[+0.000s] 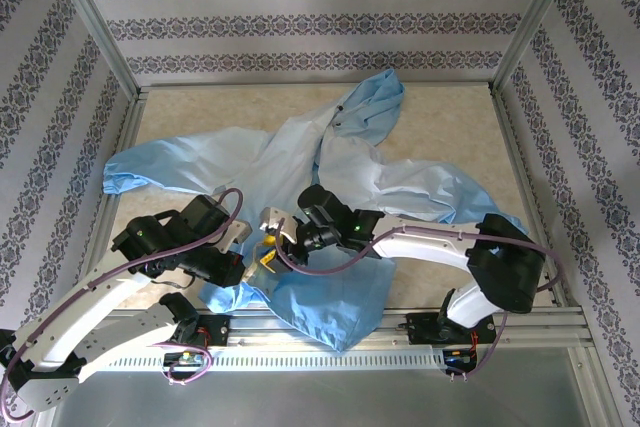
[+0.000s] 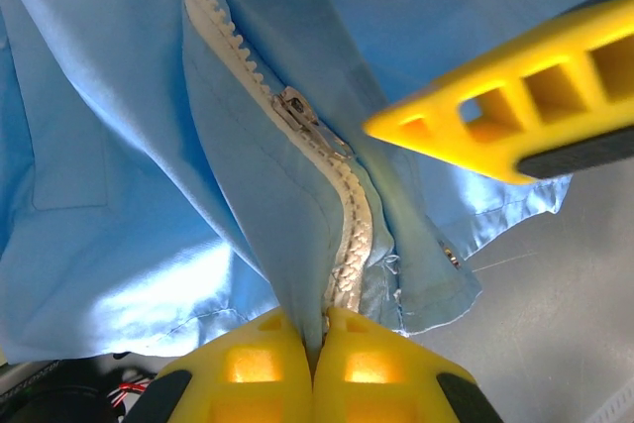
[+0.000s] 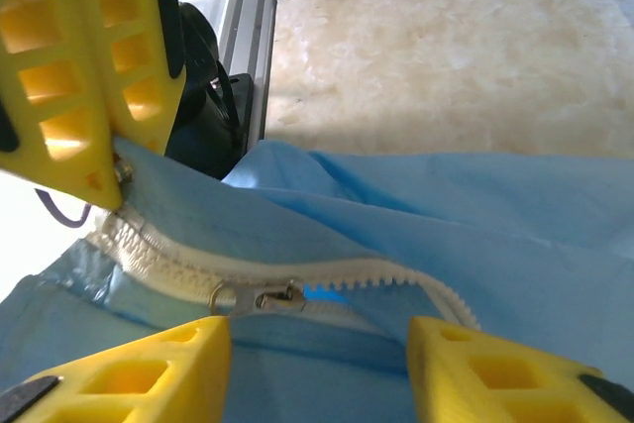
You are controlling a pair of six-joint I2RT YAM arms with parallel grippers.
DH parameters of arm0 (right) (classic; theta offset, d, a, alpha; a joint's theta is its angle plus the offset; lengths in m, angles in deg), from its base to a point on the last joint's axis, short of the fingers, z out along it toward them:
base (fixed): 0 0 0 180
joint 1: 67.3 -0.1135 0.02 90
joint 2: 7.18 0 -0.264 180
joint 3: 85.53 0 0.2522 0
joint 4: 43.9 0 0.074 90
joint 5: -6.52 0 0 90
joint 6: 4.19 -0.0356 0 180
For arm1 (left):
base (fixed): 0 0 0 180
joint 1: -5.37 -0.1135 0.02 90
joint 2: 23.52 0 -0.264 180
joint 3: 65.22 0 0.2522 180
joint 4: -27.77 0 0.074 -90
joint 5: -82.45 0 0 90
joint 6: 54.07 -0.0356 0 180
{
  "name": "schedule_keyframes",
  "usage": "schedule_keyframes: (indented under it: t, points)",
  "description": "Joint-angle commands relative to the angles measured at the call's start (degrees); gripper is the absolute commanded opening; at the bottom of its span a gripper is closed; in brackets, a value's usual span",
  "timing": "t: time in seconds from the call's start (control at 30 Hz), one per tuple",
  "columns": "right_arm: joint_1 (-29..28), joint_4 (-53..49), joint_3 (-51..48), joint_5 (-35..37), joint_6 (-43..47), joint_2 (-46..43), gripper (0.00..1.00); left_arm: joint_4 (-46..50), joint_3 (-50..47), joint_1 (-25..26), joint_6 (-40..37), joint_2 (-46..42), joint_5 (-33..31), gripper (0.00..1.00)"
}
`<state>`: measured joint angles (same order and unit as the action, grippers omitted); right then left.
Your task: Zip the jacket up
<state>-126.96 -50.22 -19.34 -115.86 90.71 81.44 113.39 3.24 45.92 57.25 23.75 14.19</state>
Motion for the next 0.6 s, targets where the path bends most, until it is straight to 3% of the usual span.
schedule_keyframes:
  t: [0.0,0.13,0.3,0.4,0.5,0.57]
  points:
    - [-0.4,-0.6,1.5,-1.0,2.8,0.6,0.40,-1.8,0.2,0.5,-1.6,-0.7,-1.8,0.00]
    - [0.7,0.7,-1.1,-0.7,2.4,-0.7,0.21,-1.9,-0.4,0.5,-1.5,-0.7,-2.1,0.00]
    - [1.7,1.4,-2.5,-2.0,1.3,-1.3,0.15,-2.0,-0.3,0.5,-1.6,-0.4,-2.4,0.00]
    - [1.7,1.6,-2.5,-3.1,1.6,-1.6,0.19,-2.0,-0.4,0.5,-1.5,-0.4,-2.5,0.00]
    - [1.5,1.6,-2.6,-3.5,2.2,-1.7,0.35,-2.0,-0.4,0.5,-1.3,-0.6,-2.6,0.00]
    - [1.2,1.6,-2.4,-3.2,2.8,-1.7,0.41,-2.2,-0.5,0.5,-1.1,-1.0,-2.4,0.00]
